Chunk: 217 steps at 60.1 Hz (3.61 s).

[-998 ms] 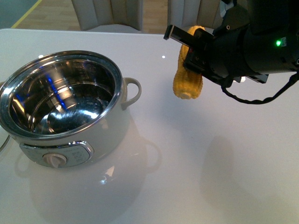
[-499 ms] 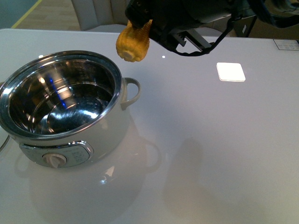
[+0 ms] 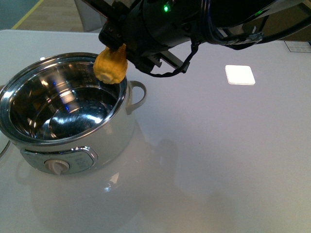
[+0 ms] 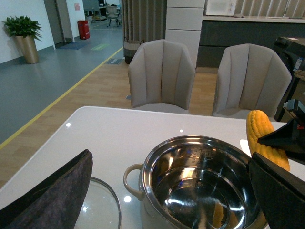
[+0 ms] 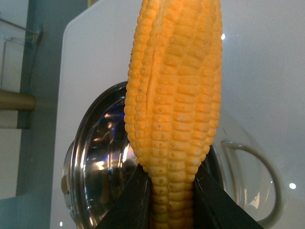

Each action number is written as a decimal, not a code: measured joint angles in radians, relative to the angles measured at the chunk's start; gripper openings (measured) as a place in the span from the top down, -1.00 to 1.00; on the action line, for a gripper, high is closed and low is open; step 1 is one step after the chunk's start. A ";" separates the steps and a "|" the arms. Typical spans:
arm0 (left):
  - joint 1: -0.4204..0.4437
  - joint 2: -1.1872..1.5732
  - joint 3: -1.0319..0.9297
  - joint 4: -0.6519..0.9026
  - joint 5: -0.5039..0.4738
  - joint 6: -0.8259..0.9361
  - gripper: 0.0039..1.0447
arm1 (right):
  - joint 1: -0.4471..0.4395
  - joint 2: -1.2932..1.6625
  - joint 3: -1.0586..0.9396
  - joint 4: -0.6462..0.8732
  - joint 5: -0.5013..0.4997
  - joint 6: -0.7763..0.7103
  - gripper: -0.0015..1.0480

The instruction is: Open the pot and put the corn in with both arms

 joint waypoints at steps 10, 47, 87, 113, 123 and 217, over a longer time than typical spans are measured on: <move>0.000 0.000 0.000 0.000 0.000 0.000 -0.88 | 0.022 0.013 0.000 0.008 -0.056 0.000 0.73; 0.000 0.000 0.000 0.000 0.000 0.000 -0.88 | 0.082 0.055 0.000 -0.007 -0.156 0.008 0.73; 0.000 0.000 0.000 0.000 0.000 0.000 -0.88 | 0.093 0.076 0.000 -0.037 -0.158 0.003 -0.80; 0.000 0.000 0.000 0.000 0.000 0.000 -0.88 | -0.058 -0.120 -0.181 0.105 -0.017 0.056 -0.83; 0.000 0.000 0.000 0.000 0.000 0.000 -0.88 | -0.167 -0.299 -0.317 0.091 0.100 -0.016 -0.83; 0.000 0.000 0.000 0.000 0.000 0.000 -0.88 | -0.662 -1.807 -1.205 -0.025 0.019 -0.858 0.96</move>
